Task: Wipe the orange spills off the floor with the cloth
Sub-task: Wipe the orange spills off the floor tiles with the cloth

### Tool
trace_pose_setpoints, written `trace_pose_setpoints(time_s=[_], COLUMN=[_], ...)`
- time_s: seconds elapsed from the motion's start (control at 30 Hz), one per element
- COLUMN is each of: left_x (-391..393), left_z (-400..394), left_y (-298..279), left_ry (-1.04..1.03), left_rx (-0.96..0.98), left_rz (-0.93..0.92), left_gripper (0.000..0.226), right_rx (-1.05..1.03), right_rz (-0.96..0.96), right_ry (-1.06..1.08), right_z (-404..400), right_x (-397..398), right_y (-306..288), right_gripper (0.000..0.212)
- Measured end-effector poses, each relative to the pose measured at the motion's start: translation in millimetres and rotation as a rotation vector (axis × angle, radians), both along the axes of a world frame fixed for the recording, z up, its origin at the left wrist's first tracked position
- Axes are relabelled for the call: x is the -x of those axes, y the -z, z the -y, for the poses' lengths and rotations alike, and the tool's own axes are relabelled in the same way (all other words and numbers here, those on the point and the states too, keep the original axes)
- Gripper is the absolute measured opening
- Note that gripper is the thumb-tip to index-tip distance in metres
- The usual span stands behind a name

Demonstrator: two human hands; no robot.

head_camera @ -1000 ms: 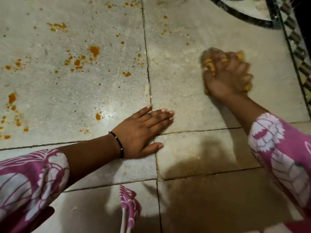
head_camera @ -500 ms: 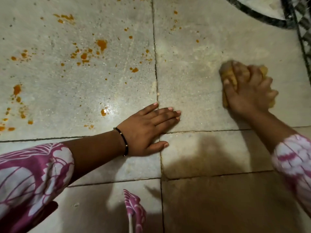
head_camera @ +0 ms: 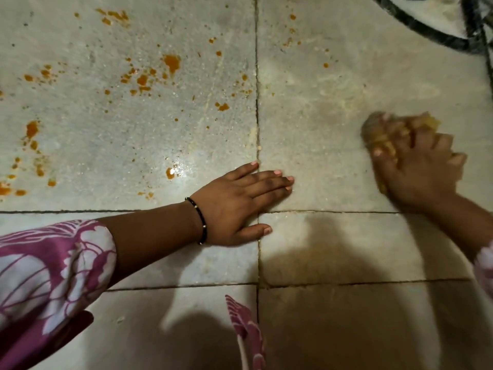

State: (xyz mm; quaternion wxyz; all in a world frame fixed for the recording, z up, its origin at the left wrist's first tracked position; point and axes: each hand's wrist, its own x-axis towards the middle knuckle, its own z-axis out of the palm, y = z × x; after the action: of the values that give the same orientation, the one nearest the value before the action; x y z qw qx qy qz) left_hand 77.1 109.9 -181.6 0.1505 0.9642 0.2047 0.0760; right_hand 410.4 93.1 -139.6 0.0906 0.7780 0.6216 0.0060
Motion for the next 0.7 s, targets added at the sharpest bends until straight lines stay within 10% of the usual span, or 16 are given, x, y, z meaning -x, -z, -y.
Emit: trace_pose_setpoints(time_s=[0.17,0.43,0.7], left_x=[-2,1,1], left_z=[0,1,-2], left_y=[-3,-1,-3], left_ry=[0.009,0.014,0.055], left_rx=[0.016,0.010,0.007], left_rz=[-0.020,-0.032,-0.113], left_gripper=[0.068,0.067,0.069], right_rx=[-0.032,0.018,0.121], right_rz=[-0.138,-0.089,-0.102], right_ry=[0.245,-0.382,-0.081], right_z=[-97,-11,-61], right_x=[23,77,51], right_y=[-1,4,-4], right_gripper=[0.059,0.059,0.061])
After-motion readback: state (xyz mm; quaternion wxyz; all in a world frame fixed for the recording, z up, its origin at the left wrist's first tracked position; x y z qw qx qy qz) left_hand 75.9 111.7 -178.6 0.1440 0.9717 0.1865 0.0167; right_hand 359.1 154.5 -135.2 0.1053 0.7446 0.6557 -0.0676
